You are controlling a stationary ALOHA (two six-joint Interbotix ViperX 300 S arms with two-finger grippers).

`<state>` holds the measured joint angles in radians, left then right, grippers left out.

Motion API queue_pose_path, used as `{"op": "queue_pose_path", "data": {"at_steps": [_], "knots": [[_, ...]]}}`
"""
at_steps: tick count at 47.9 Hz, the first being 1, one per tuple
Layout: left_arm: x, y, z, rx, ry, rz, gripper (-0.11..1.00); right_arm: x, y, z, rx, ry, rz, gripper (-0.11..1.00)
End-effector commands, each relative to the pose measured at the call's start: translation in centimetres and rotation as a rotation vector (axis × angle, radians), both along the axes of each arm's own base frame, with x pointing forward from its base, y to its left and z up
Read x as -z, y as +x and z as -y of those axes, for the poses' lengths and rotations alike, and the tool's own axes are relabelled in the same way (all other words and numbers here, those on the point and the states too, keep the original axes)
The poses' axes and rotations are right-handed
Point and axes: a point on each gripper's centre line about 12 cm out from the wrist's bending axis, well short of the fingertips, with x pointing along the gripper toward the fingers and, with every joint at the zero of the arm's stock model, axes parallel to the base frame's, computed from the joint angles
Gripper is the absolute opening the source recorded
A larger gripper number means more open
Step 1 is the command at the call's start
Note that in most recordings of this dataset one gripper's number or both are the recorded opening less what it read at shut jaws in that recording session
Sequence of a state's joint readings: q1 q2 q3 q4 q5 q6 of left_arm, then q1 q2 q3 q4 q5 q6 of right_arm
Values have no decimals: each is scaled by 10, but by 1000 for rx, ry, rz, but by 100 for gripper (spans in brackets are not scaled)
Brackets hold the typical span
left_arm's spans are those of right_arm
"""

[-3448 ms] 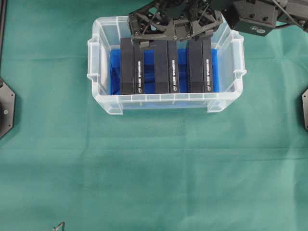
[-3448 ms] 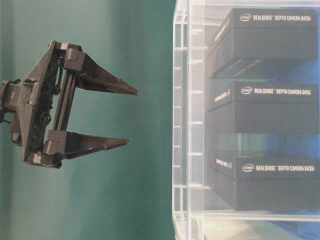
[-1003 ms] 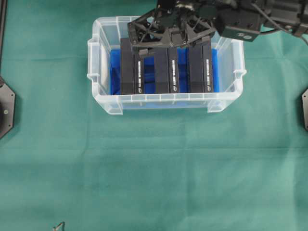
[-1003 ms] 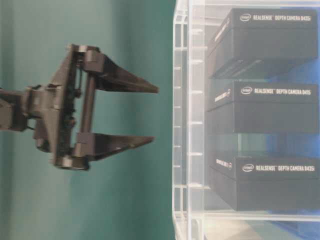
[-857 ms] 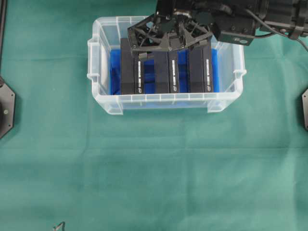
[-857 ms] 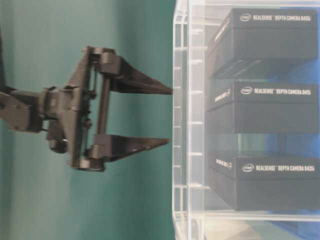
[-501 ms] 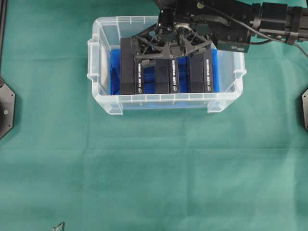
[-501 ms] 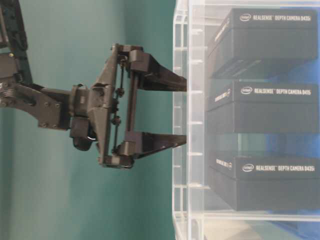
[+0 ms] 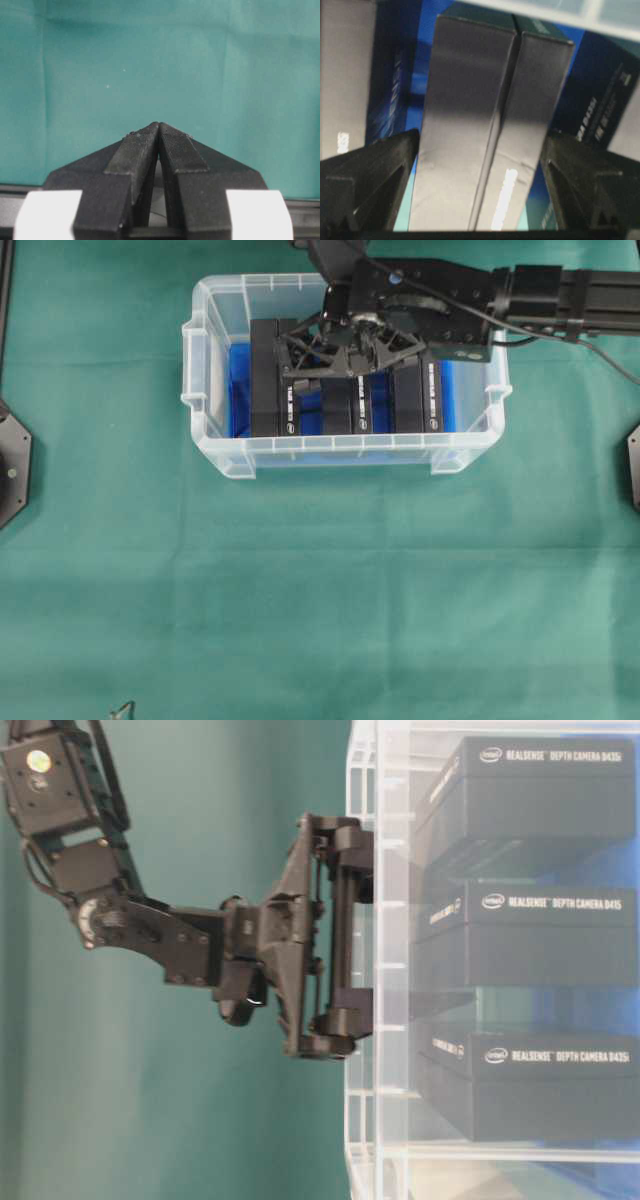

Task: Take the box out of the case with the right arm.
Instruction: 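Lower the open right gripper around the middle black box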

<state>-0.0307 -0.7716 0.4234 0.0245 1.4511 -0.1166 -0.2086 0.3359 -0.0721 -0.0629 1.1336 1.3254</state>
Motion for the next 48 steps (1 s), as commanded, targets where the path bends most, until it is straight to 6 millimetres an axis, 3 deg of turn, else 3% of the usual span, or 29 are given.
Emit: {"op": "queue_pose_path", "data": {"at_steps": [1,8,30,35,39,48], "knots": [[-9,1,-1,-3,2,26,2,-8,3,-1,0,1,41,92],[-9,1,-1,-1,3,28,2,0,6,-3,5,20,40,92],[-9,1,-1,-1,3,28,2,0,6,-6,60,56,40,90],[-9,1,-1,-1,3,28,2,0,3,-7,69,62,20,83],[-9,1,-1,-3,3,28,2,0,3,-7,75,65,12,66],[-9,1,-1,-1,3,28,2,-4,4,-7,75,62,21,65]]}}
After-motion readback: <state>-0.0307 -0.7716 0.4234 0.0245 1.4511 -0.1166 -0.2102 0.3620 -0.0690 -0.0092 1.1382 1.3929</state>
